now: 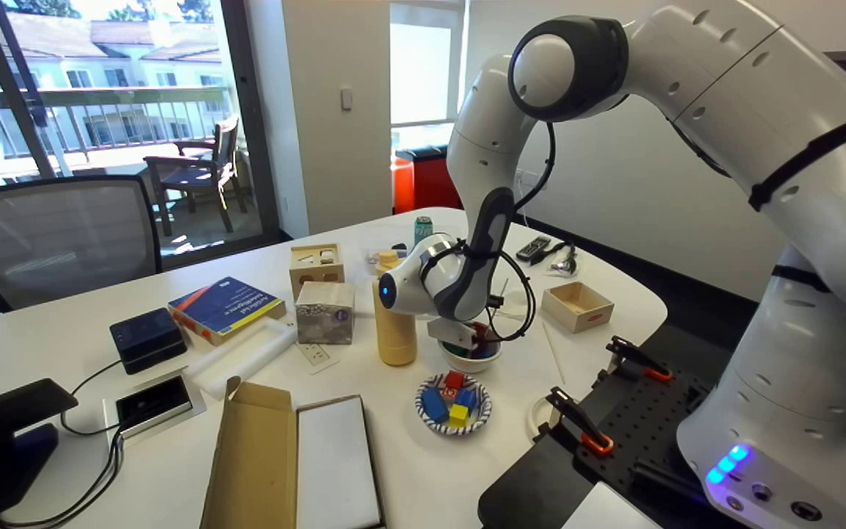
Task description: Use the stick to stir the contents in the bowl
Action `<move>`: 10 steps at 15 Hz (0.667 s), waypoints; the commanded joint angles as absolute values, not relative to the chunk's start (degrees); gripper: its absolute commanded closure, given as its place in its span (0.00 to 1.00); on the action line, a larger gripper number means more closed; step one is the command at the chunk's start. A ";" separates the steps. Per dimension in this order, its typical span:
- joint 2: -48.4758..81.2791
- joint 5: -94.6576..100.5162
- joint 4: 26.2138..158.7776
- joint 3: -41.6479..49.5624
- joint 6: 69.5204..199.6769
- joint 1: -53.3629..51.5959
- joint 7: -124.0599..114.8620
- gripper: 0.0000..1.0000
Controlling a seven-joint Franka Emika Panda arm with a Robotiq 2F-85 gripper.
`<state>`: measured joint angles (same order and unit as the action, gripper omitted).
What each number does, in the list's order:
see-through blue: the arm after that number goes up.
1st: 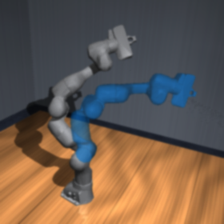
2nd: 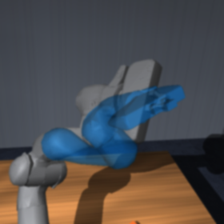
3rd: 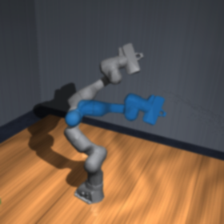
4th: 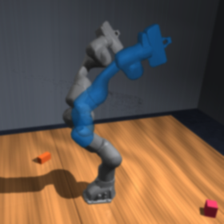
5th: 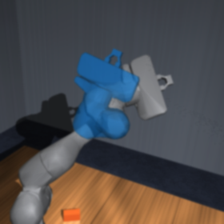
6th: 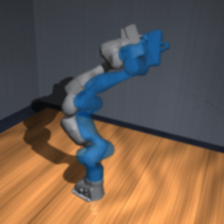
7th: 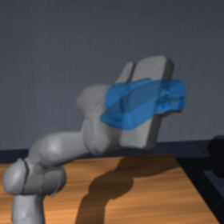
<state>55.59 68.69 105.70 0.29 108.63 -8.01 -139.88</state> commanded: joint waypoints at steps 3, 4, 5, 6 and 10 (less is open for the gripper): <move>50.05 70.13 111.43 -0.04 119.65 -3.74 -139.66 0.99; 49.21 70.21 112.42 0.26 120.88 -3.54 -140.15 0.99; 48.18 70.54 113.71 0.57 122.43 -3.36 -141.12 0.99; 47.28 70.97 114.80 0.93 123.86 -3.29 -142.01 0.99; 43.25 73.44 119.65 1.91 125.49 -4.25 -147.59 0.99</move>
